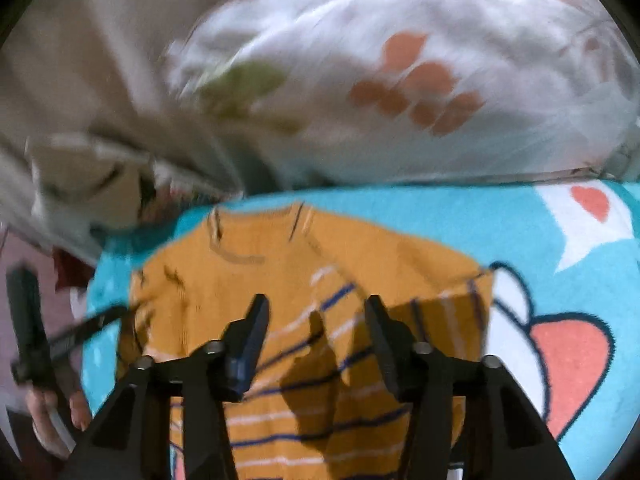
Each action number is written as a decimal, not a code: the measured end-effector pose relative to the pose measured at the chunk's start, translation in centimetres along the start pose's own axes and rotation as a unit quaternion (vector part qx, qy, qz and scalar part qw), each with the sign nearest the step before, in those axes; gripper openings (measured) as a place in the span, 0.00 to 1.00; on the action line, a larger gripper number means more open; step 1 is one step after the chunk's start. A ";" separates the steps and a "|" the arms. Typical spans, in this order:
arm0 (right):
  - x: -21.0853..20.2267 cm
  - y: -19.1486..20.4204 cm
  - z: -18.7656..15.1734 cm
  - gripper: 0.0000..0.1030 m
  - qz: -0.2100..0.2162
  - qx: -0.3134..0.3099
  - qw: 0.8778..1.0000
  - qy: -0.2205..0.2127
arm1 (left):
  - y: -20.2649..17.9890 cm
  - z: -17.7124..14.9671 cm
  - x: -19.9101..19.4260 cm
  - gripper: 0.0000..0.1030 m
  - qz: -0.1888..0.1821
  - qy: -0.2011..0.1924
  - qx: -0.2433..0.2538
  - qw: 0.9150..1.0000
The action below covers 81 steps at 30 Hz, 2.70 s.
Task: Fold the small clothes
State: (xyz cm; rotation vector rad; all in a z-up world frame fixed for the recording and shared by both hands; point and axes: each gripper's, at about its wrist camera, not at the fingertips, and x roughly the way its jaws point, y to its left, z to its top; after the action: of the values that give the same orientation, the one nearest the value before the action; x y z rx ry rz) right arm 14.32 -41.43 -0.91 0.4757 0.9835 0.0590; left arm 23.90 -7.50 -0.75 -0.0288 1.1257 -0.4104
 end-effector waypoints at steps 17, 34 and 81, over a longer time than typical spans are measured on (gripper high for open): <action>1.4 -4.3 3.1 0.36 -0.078 0.047 0.996 -0.011 | 5.8 1.4 1.9 0.56 0.055 0.027 -0.079 0.995; -2.8 -6.7 -11.2 0.05 -0.023 0.065 0.997 0.041 | 5.4 -7.6 -7.6 0.58 0.066 -0.002 -0.102 0.993; 6.8 21.9 -6.1 0.22 0.044 -0.072 0.995 0.057 | 12.6 -14.0 -11.5 0.72 0.100 -0.011 -0.065 0.993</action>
State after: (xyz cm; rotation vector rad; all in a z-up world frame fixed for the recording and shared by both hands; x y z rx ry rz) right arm 16.82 -17.84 -0.05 0.3865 1.0609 0.2377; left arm 11.24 10.54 0.32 -0.0337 1.1194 -0.1570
